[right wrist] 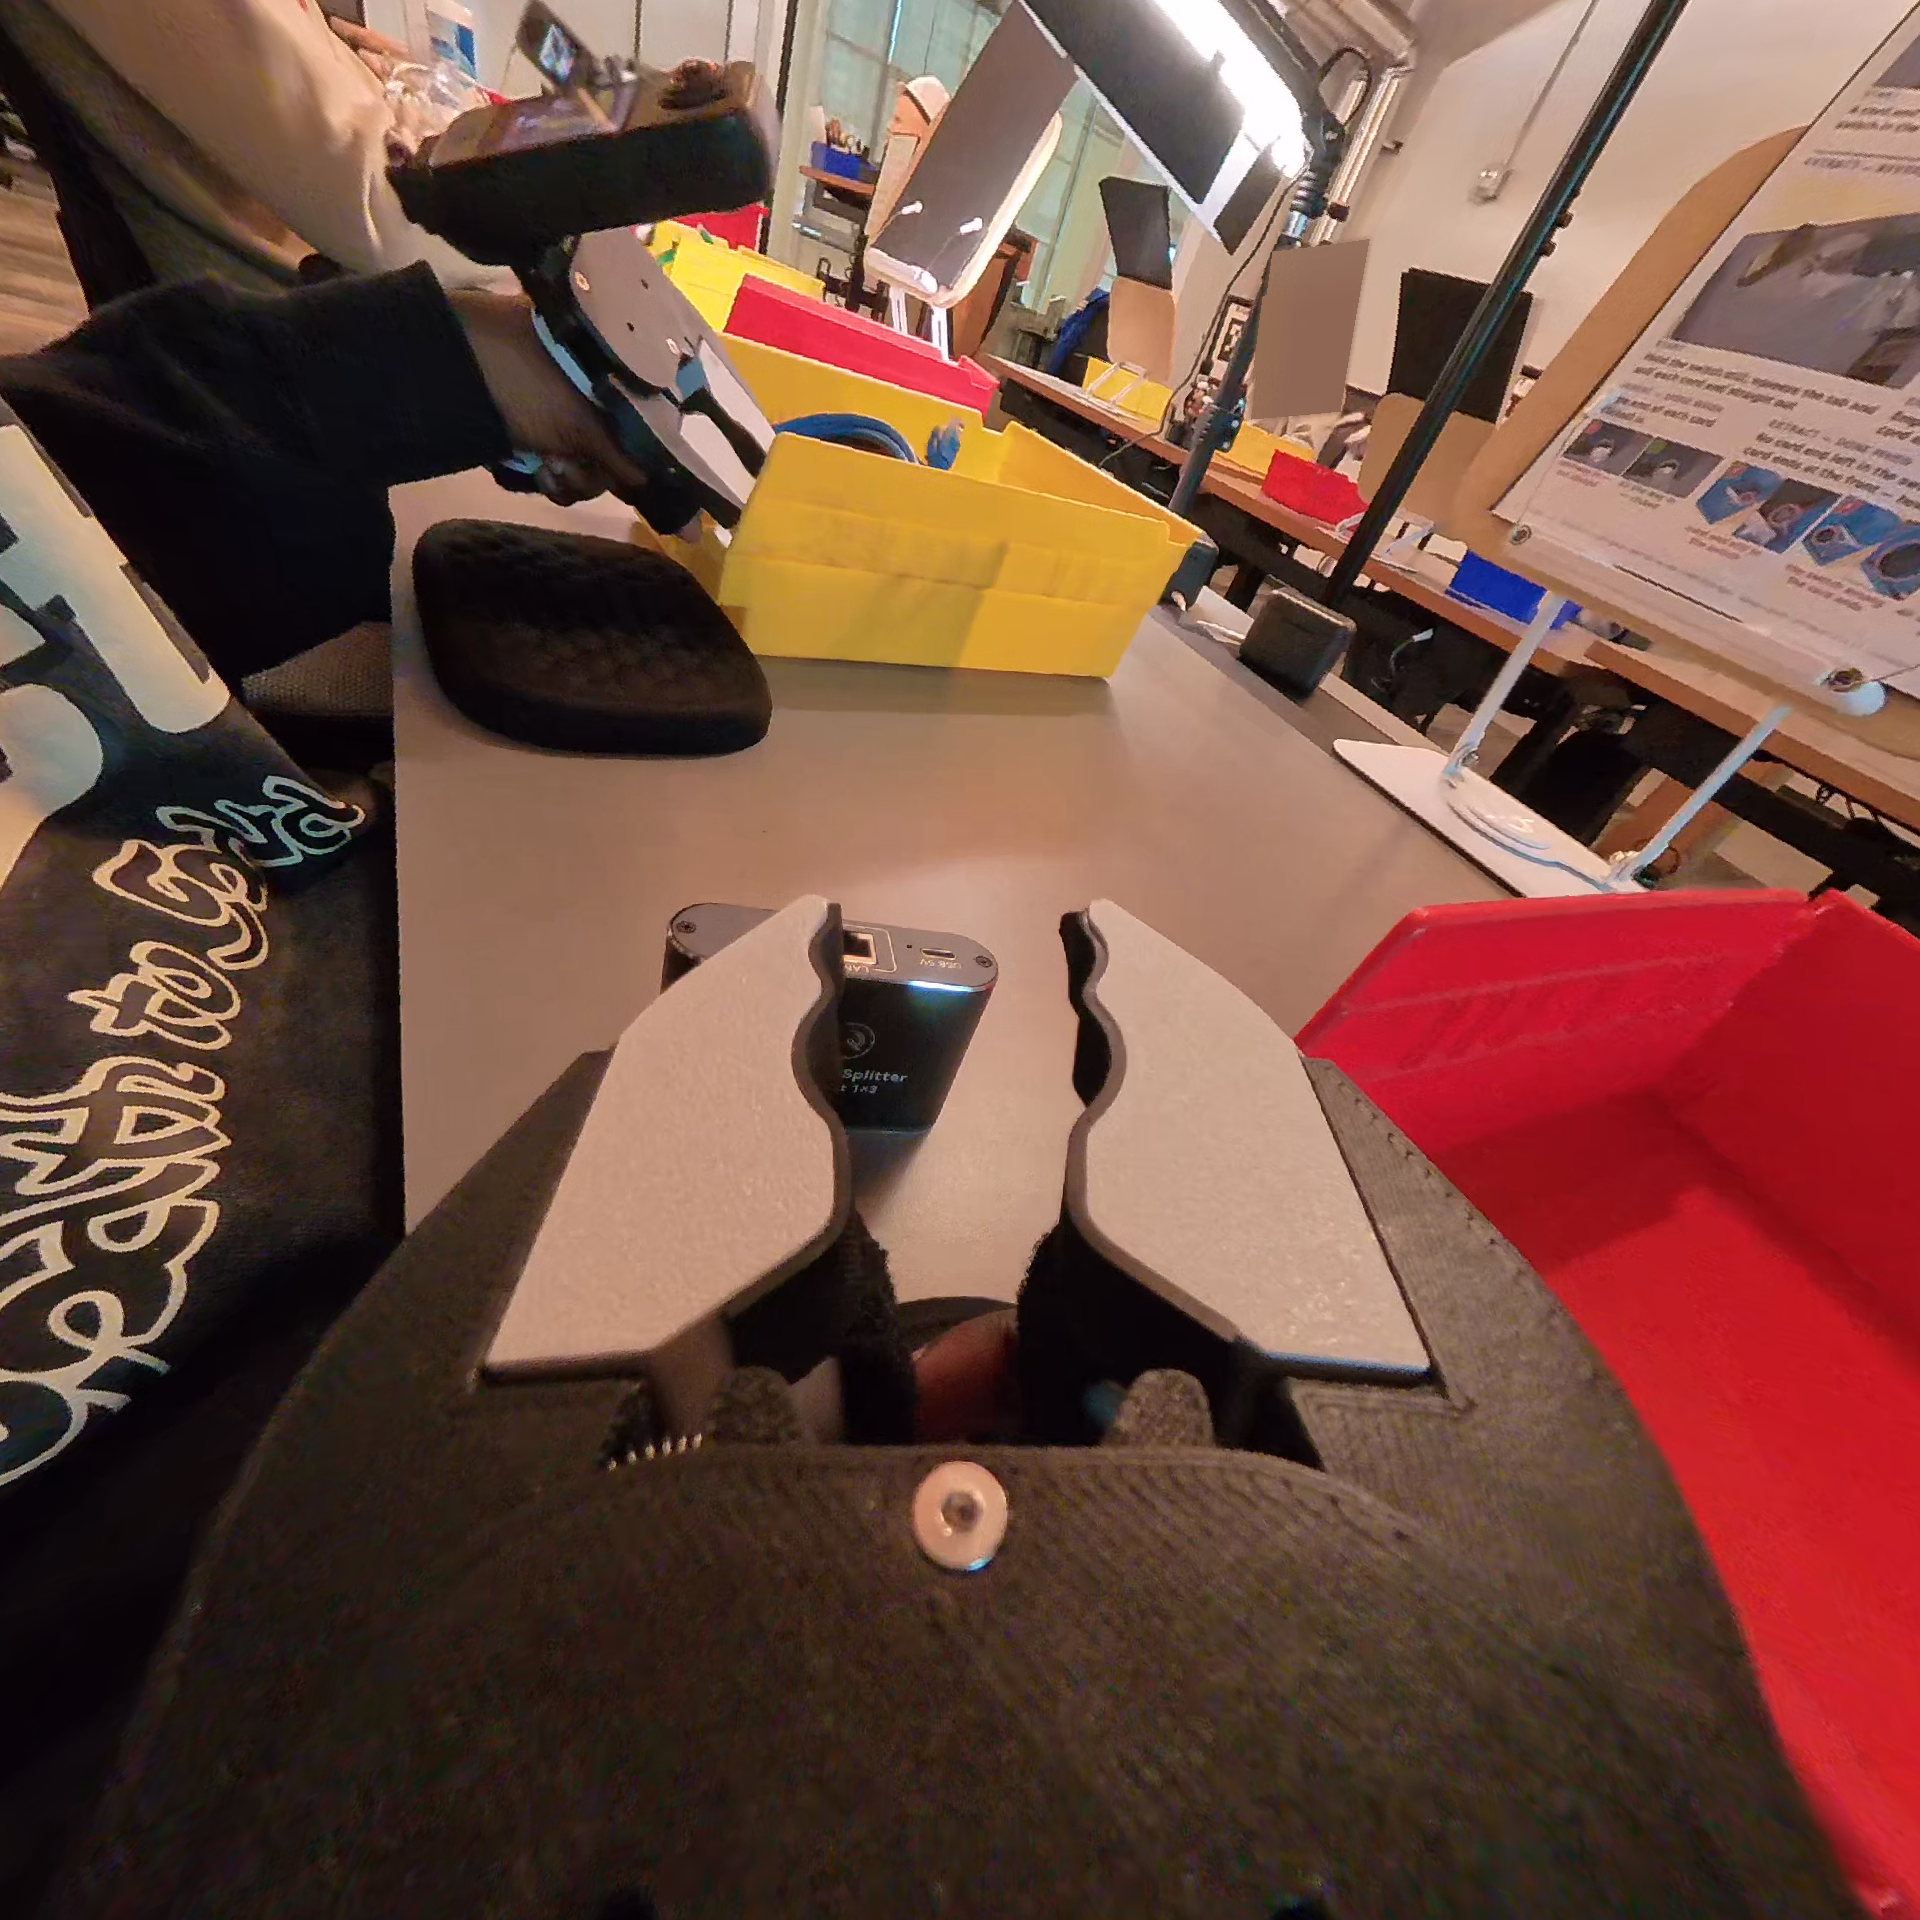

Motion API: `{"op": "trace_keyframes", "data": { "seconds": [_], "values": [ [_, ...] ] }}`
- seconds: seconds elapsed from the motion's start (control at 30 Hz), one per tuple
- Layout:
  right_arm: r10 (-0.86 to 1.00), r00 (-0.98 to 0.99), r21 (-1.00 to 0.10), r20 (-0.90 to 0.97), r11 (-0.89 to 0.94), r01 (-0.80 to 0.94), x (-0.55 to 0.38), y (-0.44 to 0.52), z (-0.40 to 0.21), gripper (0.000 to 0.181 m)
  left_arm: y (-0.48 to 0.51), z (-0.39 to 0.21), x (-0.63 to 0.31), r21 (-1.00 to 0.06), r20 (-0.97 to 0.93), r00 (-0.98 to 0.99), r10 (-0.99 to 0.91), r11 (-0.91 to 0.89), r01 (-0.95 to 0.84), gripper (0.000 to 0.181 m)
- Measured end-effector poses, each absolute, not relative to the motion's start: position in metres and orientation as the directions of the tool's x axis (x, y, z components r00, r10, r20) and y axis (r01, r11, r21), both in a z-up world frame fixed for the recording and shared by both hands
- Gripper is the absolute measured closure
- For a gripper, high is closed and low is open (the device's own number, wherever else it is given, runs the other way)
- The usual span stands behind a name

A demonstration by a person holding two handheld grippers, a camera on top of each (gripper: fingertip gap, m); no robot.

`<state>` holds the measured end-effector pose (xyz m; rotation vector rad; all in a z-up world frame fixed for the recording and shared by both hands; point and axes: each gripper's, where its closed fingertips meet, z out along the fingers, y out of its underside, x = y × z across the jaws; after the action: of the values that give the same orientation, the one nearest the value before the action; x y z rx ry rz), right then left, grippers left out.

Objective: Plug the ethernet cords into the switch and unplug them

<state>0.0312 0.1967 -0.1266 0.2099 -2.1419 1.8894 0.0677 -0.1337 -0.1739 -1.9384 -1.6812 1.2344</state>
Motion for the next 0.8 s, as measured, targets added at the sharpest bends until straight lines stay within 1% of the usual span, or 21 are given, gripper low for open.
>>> {"op": "trace_keyframes", "data": {
  "seconds": [0.13,0.27,0.4,0.47,0.6,0.67,0.77,0.8],
  "values": [
    [0.069,-0.940,-0.934,0.333,0.160,-0.319,0.033,0.195,-0.130,0.140,-0.131,-0.175,0.067,-0.689,-0.406,-0.020,0.913,-0.292,0.663,0.173],
    [0.063,-0.930,-0.921,0.362,0.176,-0.347,0.034,0.194,-0.133,0.140,-0.131,-0.174,0.067,-0.693,-0.410,-0.014,0.912,-0.302,0.655,0.174],
    [0.067,-0.929,-0.923,0.363,0.166,-0.348,0.034,0.195,-0.131,0.140,-0.134,-0.163,0.066,-0.710,-0.452,-0.036,0.891,-0.335,0.620,0.175],
    [0.069,-0.933,-0.927,0.353,0.158,-0.339,0.034,0.195,-0.130,0.140,-0.133,-0.148,0.066,-0.752,-0.452,-0.067,0.890,-0.339,0.566,0.175],
    [0.070,-0.934,-0.929,0.350,0.156,-0.336,0.034,0.196,-0.130,0.140,-0.132,-0.107,0.069,-0.827,-0.480,-0.147,0.865,-0.390,0.404,0.176],
    [0.069,-0.932,-0.926,0.356,0.161,-0.342,0.034,0.195,-0.131,0.141,-0.131,-0.084,0.072,-0.849,-0.502,-0.210,0.839,-0.433,0.302,0.177],
    [0.068,-0.929,-0.923,0.363,0.166,-0.348,0.034,0.195,-0.131,0.141,-0.126,-0.063,0.077,-0.862,-0.506,-0.255,0.824,-0.467,0.198,0.178],
    [0.069,-0.929,-0.923,0.363,0.166,-0.348,0.034,0.195,-0.131,0.141,-0.123,-0.057,0.078,-0.866,-0.500,-0.264,0.824,-0.474,0.160,0.181]
  ]
}}
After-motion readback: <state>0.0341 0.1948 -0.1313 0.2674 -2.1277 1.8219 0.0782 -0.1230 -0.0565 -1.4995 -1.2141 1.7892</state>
